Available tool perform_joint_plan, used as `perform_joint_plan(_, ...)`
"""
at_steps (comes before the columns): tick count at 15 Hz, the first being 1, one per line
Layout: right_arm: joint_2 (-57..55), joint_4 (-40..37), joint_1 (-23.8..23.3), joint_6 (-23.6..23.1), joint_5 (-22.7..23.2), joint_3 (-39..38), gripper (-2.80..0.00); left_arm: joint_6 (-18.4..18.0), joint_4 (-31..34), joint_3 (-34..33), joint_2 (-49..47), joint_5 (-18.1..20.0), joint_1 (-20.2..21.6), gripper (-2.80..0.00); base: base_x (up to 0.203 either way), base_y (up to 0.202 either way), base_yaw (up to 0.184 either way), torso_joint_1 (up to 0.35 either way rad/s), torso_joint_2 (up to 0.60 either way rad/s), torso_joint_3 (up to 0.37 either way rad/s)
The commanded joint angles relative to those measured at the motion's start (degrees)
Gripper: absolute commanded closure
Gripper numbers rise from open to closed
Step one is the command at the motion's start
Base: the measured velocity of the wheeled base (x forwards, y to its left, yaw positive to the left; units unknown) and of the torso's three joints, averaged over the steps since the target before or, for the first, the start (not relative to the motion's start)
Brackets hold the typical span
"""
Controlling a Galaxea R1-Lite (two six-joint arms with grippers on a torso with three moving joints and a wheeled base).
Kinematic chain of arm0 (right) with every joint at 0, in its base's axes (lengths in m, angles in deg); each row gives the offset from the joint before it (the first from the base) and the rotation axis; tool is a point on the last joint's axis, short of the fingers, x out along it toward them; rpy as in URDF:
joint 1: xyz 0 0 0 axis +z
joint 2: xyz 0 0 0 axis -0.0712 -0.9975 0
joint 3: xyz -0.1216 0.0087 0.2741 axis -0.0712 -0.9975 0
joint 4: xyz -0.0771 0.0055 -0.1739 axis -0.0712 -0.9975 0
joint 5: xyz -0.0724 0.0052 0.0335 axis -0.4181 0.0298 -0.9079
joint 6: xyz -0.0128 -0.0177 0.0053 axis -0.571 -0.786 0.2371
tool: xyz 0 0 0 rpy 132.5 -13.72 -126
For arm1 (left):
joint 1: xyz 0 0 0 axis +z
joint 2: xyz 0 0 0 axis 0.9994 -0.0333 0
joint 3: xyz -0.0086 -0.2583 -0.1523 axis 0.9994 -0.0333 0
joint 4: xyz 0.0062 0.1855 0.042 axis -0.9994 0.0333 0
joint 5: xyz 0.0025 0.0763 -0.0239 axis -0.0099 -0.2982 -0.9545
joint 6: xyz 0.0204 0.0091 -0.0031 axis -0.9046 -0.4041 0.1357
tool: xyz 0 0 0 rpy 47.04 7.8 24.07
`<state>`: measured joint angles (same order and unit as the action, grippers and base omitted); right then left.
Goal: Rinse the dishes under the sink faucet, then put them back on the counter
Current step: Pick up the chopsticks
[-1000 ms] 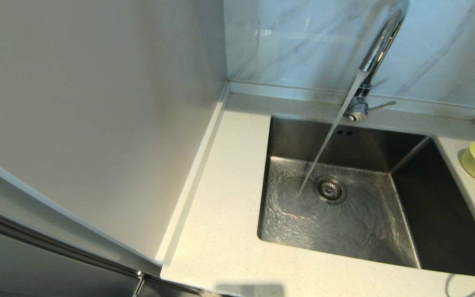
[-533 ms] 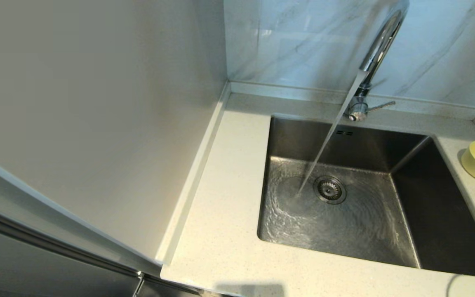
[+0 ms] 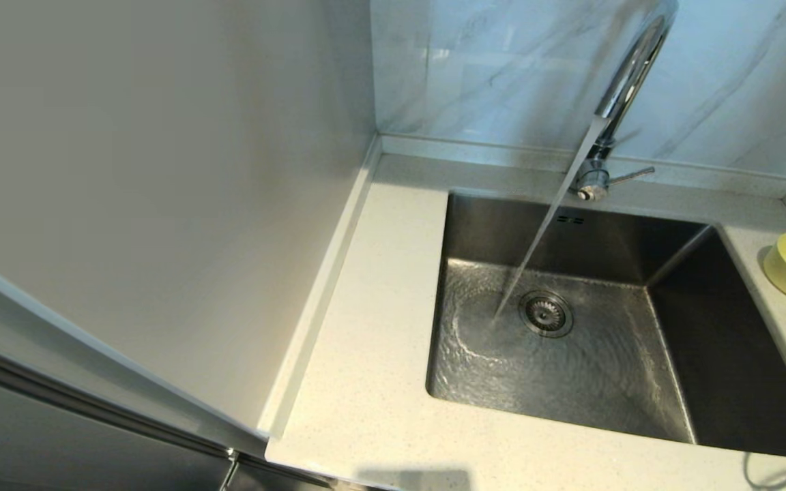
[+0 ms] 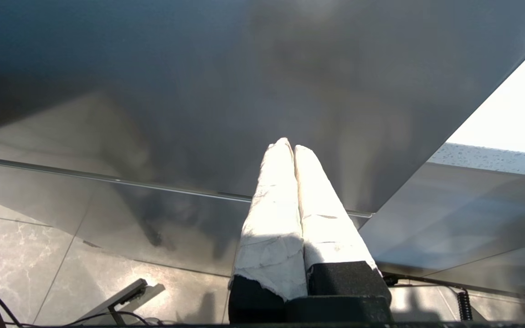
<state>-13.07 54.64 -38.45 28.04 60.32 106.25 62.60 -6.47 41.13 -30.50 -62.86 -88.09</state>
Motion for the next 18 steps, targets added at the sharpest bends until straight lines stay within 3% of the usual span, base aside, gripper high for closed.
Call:
perform_joint_plan(1, -0.7, 0.0, 0.0, 1.1, 0.0, 0.3, -2.80, 0.0, 0.0, 0.0, 0.0, 0.0, 0.0, 0.00, 0.000, 0.000, 0.000, 0.000, 0.00, 0.000)
perform_joint_plan(6, -1.2, 4.3, 0.5, 5.7, -2.8, 0.1, -2.80, 0.0, 0.0, 0.0, 0.0, 0.0, 0.0, 0.00, 0.000, 0.000, 0.000, 0.000, 0.00, 0.000)
perform_joint_plan(18, -6.2, 7.1, 0.4, 6.8, -3.0, 0.1, -2.80, 0.0, 0.0, 0.0, 0.0, 0.0, 0.0, 0.00, 0.000, 0.000, 0.000, 0.000, 0.00, 0.000)
